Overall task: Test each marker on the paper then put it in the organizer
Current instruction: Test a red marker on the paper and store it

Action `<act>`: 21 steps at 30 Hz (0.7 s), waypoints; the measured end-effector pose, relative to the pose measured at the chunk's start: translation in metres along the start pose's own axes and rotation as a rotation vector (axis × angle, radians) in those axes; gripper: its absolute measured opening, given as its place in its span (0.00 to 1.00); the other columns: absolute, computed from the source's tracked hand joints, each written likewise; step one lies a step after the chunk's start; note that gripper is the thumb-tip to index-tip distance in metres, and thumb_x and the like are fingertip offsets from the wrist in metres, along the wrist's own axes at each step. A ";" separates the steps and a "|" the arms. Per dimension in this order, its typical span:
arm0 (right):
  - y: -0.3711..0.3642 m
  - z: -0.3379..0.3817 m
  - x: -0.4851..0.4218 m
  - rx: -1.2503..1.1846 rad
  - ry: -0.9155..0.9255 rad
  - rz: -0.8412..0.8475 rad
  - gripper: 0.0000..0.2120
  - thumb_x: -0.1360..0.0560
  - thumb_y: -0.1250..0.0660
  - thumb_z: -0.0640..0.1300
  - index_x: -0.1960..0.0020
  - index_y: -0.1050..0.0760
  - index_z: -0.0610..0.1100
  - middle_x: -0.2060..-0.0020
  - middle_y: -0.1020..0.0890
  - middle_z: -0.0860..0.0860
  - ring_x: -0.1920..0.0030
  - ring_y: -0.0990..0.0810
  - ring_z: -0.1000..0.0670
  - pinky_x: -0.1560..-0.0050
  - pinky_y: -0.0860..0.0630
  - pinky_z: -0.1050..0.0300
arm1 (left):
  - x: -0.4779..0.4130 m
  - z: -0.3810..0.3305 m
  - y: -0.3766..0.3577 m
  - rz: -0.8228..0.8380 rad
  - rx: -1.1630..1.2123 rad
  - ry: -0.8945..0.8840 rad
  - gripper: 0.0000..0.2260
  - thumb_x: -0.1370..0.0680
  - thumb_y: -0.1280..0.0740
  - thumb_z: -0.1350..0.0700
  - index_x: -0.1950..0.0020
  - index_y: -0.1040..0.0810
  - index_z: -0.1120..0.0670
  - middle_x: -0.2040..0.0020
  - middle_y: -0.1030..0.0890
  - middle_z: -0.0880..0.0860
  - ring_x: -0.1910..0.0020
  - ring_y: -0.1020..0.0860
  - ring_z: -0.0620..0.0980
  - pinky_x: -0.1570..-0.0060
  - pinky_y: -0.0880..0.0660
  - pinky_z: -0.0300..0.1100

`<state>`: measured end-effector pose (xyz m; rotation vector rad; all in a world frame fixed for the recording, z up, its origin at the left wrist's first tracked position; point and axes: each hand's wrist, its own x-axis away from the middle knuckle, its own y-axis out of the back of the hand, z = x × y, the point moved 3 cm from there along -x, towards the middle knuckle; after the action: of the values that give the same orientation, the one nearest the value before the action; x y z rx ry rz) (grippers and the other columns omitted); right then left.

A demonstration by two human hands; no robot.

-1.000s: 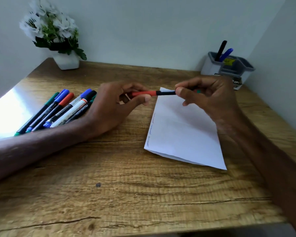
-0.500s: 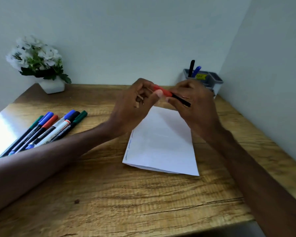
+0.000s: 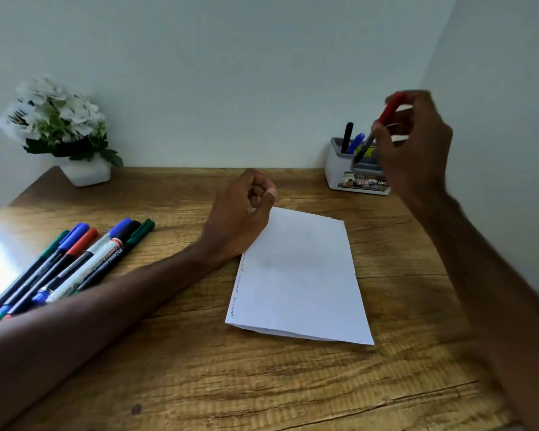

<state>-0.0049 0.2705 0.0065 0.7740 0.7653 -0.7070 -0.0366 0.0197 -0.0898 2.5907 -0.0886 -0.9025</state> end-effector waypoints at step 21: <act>-0.043 -0.037 -0.034 0.094 0.056 0.070 0.11 0.18 0.38 0.40 0.38 0.23 0.46 0.55 0.14 0.47 0.54 0.15 0.49 0.48 0.18 0.48 | -0.002 0.006 -0.003 0.014 -0.037 -0.046 0.03 0.23 0.30 0.59 0.52 0.20 0.52 0.60 0.19 0.43 0.61 0.22 0.46 0.64 0.30 0.31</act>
<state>-0.0683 0.2868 0.0014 0.9048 0.7557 -0.6639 -0.0421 0.0202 -0.0942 2.5325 -0.1019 -0.9492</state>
